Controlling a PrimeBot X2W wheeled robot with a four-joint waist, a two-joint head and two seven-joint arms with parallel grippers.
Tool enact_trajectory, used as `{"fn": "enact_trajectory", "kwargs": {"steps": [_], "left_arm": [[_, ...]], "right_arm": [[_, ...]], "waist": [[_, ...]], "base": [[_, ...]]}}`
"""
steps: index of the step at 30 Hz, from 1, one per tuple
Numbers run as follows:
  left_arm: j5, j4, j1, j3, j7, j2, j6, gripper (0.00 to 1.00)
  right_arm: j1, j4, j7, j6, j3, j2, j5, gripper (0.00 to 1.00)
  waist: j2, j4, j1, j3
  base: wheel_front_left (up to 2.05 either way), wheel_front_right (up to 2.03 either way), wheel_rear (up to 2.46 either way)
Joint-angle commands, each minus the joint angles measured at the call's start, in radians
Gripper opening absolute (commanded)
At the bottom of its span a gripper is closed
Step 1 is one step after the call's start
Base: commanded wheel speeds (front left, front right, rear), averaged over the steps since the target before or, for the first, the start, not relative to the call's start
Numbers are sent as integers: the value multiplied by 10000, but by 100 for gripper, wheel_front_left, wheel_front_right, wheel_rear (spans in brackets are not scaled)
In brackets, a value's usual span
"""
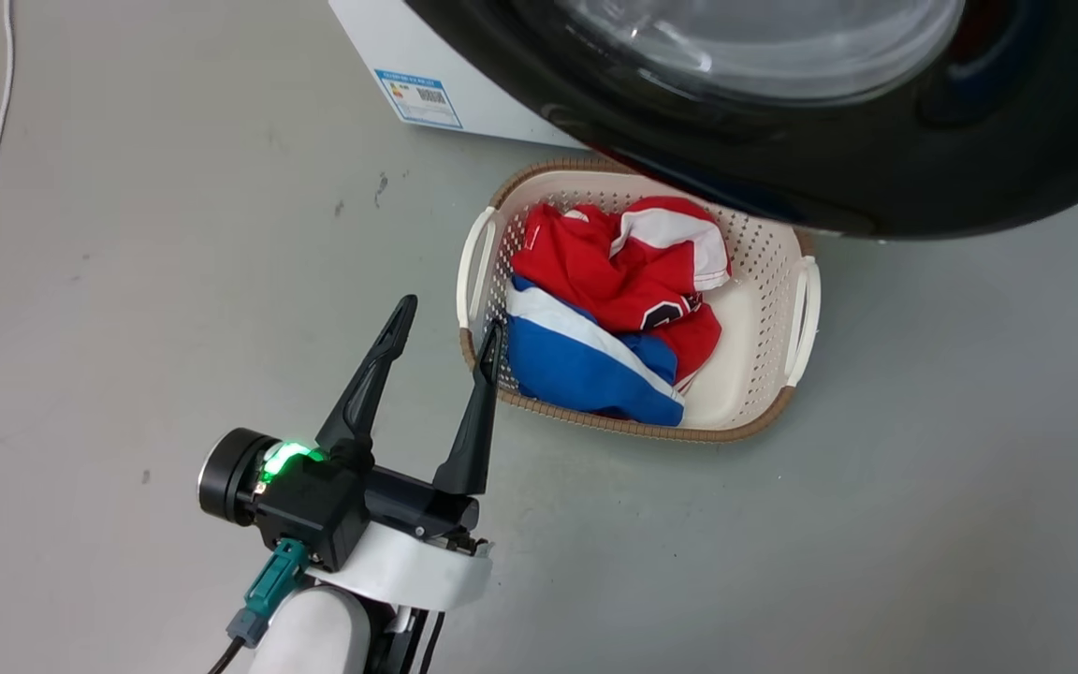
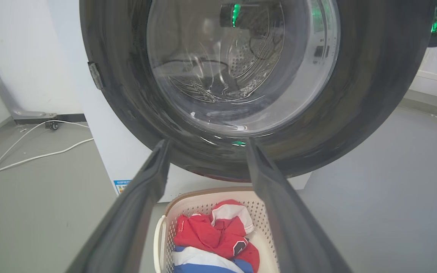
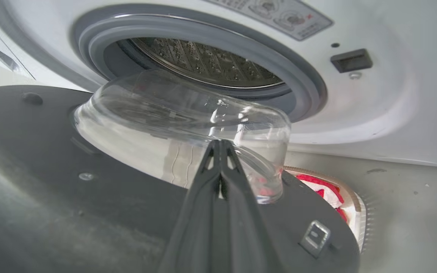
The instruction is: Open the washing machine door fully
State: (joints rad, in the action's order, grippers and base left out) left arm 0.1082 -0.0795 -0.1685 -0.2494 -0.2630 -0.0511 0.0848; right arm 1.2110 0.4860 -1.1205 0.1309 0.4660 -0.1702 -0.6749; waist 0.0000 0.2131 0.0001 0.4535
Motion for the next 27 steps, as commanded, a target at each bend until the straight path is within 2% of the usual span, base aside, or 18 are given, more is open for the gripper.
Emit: {"fn": "enact_trajectory", "kwargs": {"steps": [1, 15, 27], "left_arm": [[-28, 13, 90, 35, -27, 10, -26, 100], [-167, 305, 878, 149, -27, 10, 74, 100], [-263, 364, 1798, 314, -27, 10, 165, 100]], "right_arm": [[-238, -77, -105, -3, -8, 129, 12, 0], [-2739, -1074, -784, -2, -132, 765, -706, 0], [-4807, -1581, -787, -2, -888, 1185, -1892, 0]], "waist": [[0, -31, -1, -149], [0, -156, -1, -1762], [0, -124, -1, -3054]], "base": [[0, 0, 0], [0, 0, 0], [0, 0, 0]]}}
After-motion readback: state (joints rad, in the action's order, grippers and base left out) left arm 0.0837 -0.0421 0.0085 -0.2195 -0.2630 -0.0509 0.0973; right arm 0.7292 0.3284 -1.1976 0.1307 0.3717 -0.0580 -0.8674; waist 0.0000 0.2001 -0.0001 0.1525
